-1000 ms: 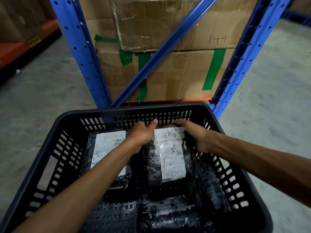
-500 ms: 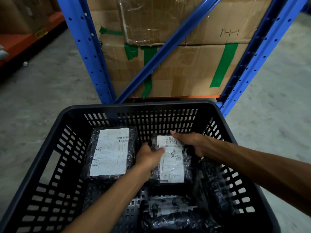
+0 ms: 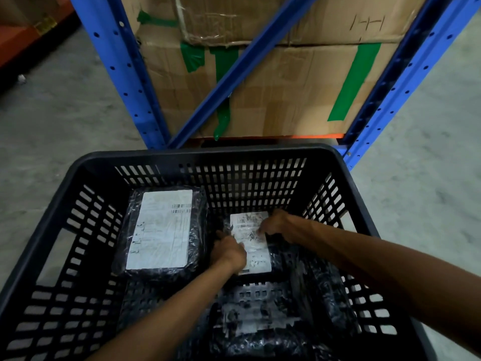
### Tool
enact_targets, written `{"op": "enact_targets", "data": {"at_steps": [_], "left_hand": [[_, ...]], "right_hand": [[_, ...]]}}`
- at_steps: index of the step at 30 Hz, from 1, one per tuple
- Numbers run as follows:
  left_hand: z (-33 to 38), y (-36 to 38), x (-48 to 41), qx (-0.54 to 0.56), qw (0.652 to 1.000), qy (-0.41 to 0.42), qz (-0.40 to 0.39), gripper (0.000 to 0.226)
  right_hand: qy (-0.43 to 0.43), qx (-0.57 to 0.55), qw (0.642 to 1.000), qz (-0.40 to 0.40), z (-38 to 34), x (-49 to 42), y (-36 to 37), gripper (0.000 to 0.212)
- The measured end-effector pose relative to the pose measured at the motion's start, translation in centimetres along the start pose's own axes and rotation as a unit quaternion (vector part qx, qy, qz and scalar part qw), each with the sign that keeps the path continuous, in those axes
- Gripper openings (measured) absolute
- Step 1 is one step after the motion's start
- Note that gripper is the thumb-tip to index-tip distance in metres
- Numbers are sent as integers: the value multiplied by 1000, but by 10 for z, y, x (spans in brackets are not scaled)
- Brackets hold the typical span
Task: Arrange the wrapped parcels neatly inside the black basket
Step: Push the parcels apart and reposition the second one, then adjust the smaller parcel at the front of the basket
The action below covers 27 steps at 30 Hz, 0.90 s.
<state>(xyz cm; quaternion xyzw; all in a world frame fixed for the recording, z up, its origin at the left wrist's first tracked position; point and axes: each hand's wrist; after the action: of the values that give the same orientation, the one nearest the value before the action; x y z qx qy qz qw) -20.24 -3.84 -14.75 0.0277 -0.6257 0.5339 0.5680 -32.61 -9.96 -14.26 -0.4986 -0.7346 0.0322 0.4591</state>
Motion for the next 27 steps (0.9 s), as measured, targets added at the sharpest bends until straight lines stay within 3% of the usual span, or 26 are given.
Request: {"op": "enact_targets", "data": {"at_steps": [5, 7, 8, 10, 12, 15, 19, 24, 27], "left_hand": [[-11, -23, 19, 15, 995, 46, -84, 56], [-23, -35, 37, 16, 985, 92, -143, 33], [-31, -41, 48, -9, 979, 113, -168, 31], [-49, -53, 64, -105, 966, 142, -190, 48], [-67, -60, 73, -207, 941, 174, -205, 65], [-88, -59, 77, -300, 898, 210, -243, 79], [-100, -50, 76, -307, 882, 238, -267, 61], [-97, -46, 75, -304, 882, 261, -247, 50], [-95, -50, 75, -266, 896, 272, -229, 39]], "right_hand": [[-59, 162, 985, 4, -10, 22, -6, 49], [-105, 230, 967, 9, -16, 40, -7, 42], [-135, 248, 959, 8, -20, 52, -8, 36], [-197, 251, 948, -6, -22, 78, -12, 18], [-238, 234, 941, -59, -18, 109, -12, 14], [-229, 207, 930, -198, -1, 143, 1, 62], [-193, 232, 899, -316, 35, 158, 19, 89], [-225, 275, 894, -273, 41, 170, 19, 57], [-221, 243, 916, -232, 46, 170, 13, 47]]}}
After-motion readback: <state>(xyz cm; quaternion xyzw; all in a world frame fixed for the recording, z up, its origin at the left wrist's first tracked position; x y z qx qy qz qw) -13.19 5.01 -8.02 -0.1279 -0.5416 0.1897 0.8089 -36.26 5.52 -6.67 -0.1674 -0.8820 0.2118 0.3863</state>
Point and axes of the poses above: each hand's wrist, its own x-axis away from the middle knuckle, its own y-axis out of the palm, z = x × y, and after that the axes turned 14 degrees about -y, right-handed
